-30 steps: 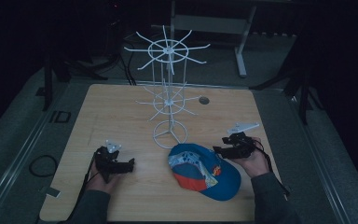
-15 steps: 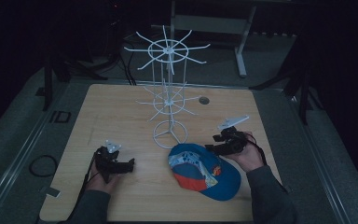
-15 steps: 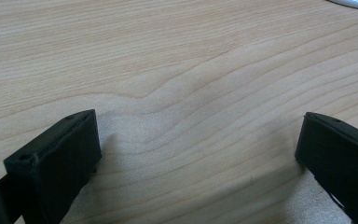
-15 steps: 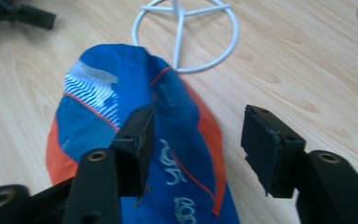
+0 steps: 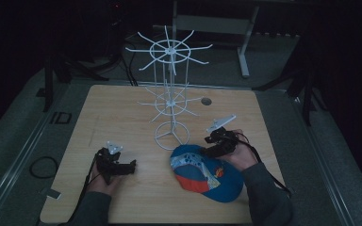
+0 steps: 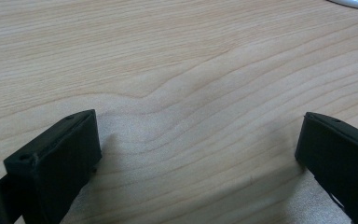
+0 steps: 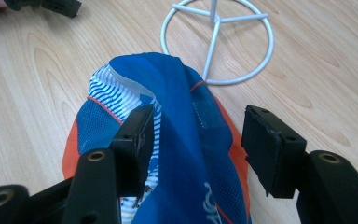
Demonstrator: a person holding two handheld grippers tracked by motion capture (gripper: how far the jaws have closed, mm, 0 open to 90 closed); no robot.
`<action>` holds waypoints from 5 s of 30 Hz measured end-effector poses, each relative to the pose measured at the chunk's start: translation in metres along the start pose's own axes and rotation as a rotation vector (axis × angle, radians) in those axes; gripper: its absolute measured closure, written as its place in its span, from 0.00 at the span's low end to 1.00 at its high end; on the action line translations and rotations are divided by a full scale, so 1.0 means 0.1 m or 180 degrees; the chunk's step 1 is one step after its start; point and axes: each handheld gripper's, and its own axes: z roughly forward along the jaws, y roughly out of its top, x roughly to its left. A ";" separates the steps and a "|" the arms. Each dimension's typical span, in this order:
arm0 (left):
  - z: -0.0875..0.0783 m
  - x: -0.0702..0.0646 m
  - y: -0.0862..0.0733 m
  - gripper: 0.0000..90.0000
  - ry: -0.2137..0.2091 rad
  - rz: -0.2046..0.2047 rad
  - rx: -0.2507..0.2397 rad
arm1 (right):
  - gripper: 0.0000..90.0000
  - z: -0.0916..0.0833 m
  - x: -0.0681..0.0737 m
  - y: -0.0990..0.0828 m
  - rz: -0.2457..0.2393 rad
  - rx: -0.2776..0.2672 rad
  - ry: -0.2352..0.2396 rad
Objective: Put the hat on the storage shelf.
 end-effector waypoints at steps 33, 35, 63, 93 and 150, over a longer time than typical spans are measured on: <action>0.00 0.00 0.00 0.00 -0.0003 0.0012 0.0006 | 0.34 0.42 0.01 0.15 -0.0129 0.0429 0.0184; 0.00 0.00 0.00 0.00 -0.0004 0.0012 0.0007 | 0.34 0.44 0.00 0.15 -0.0136 0.0462 0.0195; 0.00 0.00 0.00 0.00 -0.0003 0.0012 0.0004 | 0.95 0.63 0.10 0.12 -0.0442 0.0966 0.0362; 0.00 0.00 0.00 0.00 -0.0009 0.0000 -0.0007 | 0.97 -0.16 0.04 0.01 -0.0255 0.0061 0.0246; 0.00 0.00 0.00 0.00 -0.0010 0.0004 -0.0001 | 0.97 -0.96 -0.22 -0.14 0.0188 -0.0811 -0.0356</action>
